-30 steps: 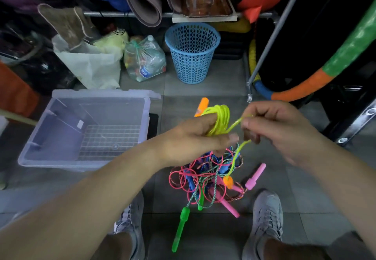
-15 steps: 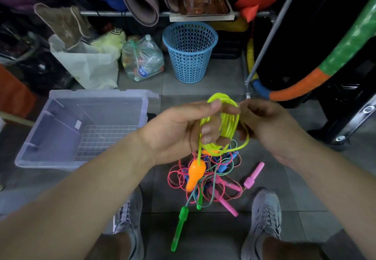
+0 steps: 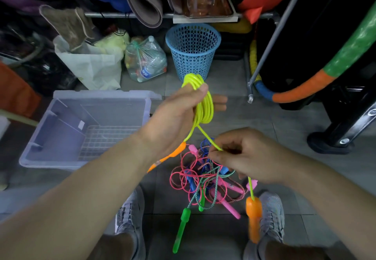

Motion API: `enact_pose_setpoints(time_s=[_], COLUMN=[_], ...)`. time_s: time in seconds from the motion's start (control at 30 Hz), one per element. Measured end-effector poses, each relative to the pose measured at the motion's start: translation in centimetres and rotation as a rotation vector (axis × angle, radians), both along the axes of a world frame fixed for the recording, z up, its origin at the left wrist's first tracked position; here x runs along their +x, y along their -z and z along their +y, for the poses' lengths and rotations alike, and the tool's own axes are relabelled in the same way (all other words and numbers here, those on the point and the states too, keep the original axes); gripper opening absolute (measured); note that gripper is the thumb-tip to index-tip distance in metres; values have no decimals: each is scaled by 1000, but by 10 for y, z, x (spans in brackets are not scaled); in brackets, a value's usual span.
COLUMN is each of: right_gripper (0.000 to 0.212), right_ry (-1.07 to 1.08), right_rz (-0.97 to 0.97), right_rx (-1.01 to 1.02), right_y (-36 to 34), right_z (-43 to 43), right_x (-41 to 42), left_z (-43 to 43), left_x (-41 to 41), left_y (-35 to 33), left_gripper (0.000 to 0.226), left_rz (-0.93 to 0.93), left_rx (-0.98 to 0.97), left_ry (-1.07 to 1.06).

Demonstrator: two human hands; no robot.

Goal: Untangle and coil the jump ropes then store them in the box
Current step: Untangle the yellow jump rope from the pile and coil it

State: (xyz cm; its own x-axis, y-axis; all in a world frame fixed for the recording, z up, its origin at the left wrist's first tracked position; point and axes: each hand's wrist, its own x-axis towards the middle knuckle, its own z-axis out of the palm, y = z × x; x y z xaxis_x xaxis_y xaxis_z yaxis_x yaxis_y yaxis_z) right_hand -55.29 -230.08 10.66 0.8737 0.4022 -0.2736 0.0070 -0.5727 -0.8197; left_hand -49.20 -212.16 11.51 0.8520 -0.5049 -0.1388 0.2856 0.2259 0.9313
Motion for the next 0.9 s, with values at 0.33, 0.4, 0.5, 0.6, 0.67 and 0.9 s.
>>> enact_pose_setpoints(time_s=[0.33, 0.4, 0.5, 0.6, 0.67, 0.9], right_gripper=[38, 42, 25, 23, 31, 33], right_ry=[313, 385, 447, 462, 455, 396], right_rz=[-103, -172, -224, -246, -168, 2], right_rx=[251, 244, 197, 176, 242, 379], right_y=[-5, -5, -2, 0, -3, -8], right_z=[-20, -23, -25, -20, -16, -13], right_x=[15, 16, 16, 17, 15, 10], left_z=[4, 6, 6, 5, 6, 8], left_x=[-10, -7, -6, -7, -7, -4], left_y=[16, 16, 11, 6, 1, 3], left_gripper=[67, 54, 37, 15, 13, 20], left_rz=[-314, -313, -165, 44, 198, 384], left_rx=[631, 651, 488, 256, 134, -62], left_ry=[366, 380, 369, 410, 434, 437])
